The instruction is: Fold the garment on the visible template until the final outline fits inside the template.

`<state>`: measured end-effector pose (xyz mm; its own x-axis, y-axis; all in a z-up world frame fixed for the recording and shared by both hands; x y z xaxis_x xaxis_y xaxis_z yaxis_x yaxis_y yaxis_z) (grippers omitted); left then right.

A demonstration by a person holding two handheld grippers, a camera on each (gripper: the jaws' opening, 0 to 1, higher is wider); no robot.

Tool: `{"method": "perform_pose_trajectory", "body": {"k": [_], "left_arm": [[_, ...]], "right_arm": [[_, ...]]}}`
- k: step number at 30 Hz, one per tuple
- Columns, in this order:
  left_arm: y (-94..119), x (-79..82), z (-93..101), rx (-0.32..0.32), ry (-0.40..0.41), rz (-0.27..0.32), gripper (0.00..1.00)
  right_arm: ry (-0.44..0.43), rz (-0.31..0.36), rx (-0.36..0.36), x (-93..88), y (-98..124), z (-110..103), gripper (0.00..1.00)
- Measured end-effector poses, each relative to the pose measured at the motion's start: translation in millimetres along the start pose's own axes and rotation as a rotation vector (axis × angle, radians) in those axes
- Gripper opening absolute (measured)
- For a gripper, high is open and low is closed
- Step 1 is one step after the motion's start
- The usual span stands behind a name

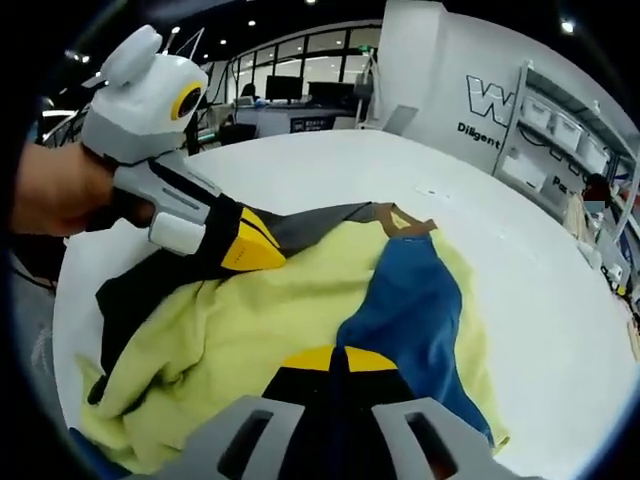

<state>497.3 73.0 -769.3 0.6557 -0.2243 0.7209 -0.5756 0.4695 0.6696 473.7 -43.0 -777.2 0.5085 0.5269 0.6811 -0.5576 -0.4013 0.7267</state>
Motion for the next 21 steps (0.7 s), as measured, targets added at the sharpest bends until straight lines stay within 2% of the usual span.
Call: {"method": "perform_pose_trajectory", "body": {"k": [5,9,21], "left_arm": [[0,1.0,-0.6,-0.001,0.000,0.005,0.00],[1,2.5,-0.7,-0.001,-0.004,0.011,0.00],[11,7.2,-7.2,0.016,-0.009,0.018,0.00]], "right_arm": [[-0.025,0.005,0.006,0.5,1,0,0.00],[-0.021,0.028,0.000,8.7,10,3,0.00],[-0.016,0.058,-0.031,16.6,29,23,0.00]]}}
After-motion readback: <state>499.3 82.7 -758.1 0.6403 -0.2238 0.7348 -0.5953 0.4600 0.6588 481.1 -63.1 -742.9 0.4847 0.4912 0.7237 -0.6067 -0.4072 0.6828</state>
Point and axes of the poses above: the point that each gripper's makers call its tool centre point, and the gripper's own axes: y roughly backward along the fingers, z roughly to its right, x roughly out of its top, the point moved 4 cm from there along y, roughly backward along the fingers, and after that the axes turned 6 degrees about -z, right-handed, at the moved point
